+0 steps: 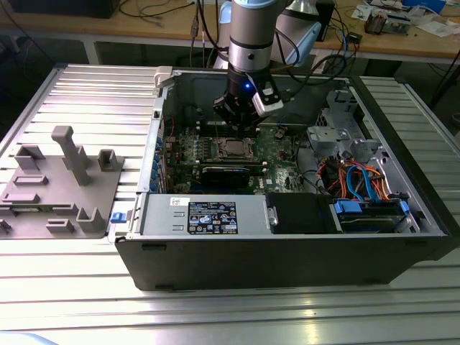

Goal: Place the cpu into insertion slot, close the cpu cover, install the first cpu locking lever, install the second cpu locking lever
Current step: 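Install the first cpu locking lever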

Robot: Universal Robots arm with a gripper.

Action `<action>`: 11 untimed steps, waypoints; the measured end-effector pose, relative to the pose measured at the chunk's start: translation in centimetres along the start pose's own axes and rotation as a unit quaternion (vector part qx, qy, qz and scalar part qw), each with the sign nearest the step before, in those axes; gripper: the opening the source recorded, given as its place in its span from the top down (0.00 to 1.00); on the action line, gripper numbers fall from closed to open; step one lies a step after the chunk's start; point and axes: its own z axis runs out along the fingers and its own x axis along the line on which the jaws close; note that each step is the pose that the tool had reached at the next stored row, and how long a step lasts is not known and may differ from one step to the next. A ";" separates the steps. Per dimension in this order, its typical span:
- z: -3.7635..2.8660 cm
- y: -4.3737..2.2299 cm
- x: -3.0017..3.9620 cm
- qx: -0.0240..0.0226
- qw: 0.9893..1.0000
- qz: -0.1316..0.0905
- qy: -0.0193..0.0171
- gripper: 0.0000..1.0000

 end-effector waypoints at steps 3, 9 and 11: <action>0.00 0.00 0.00 0.000 1.000 -0.007 0.000 0.89; 0.00 0.00 0.00 0.000 1.000 -0.018 0.000 0.89; 0.00 0.00 0.00 0.000 1.000 -0.020 0.000 0.89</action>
